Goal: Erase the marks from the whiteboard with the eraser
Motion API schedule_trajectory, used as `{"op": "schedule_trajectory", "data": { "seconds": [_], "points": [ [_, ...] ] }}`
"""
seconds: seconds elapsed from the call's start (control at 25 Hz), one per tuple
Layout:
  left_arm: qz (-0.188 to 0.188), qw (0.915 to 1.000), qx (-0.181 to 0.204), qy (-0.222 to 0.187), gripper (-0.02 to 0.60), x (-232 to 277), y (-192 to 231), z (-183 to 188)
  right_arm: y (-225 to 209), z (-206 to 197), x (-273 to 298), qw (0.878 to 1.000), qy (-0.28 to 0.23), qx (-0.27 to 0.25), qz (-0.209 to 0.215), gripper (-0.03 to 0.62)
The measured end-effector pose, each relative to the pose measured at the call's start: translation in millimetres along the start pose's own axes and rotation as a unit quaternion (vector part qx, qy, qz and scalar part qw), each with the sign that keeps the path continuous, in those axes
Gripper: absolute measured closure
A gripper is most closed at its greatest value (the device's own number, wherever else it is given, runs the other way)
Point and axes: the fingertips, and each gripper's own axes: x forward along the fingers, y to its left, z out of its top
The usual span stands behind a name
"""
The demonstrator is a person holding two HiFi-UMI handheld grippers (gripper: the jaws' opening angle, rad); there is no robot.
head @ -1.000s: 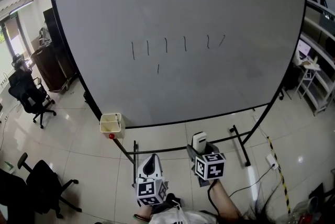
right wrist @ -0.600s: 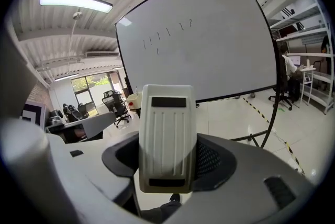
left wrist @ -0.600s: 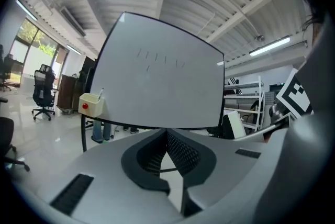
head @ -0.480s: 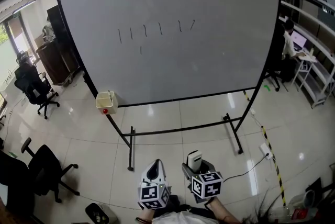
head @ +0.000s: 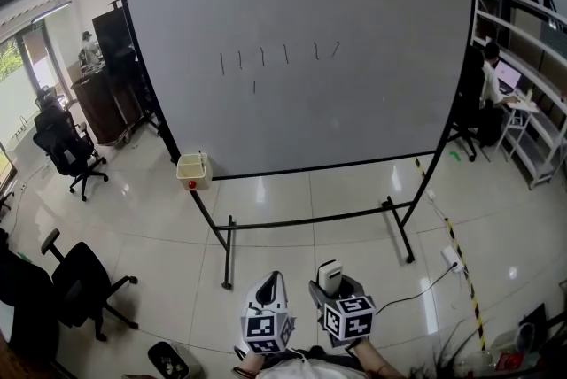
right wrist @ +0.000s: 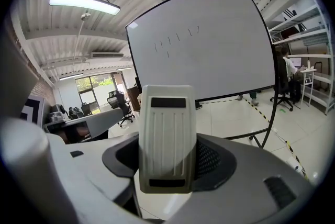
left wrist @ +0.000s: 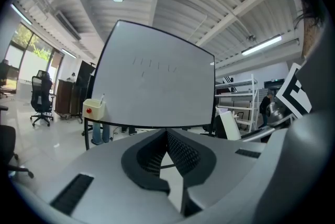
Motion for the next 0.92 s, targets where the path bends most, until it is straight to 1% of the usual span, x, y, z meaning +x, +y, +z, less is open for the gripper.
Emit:
{"op": "schedule_trajectory", "data": {
  "seconds": [0.16, 0.56, 0.76, 0.92],
  "points": [
    [0.005, 1.0000, -0.001, 0.001, 0.588, -8.5, 11.8, -1.3, 11.2, -1.7, 1.8, 1.000, -0.001, 0.010, 0.004, 0.318],
    [0.000, 1.0000, -0.003, 0.001, 0.588, -15.2, 22.1, -0.6, 24.7, -6.0, 6.9, 1.000, 0.006, 0.001, 0.001, 0.318],
    [0.011, 0.9999, -0.005, -0.002, 0.588, -15.2, 32.3, -4.6, 29.4, -8.1, 10.2, 1.000, 0.010, -0.002, 0.002, 0.318],
    [-0.005, 1.0000, -0.006, 0.003, 0.588, -13.6, 27.8, -4.0, 31.4, -9.9, 14.2, 1.000, 0.012, -0.002, 0.001, 0.318]
  ]
}}
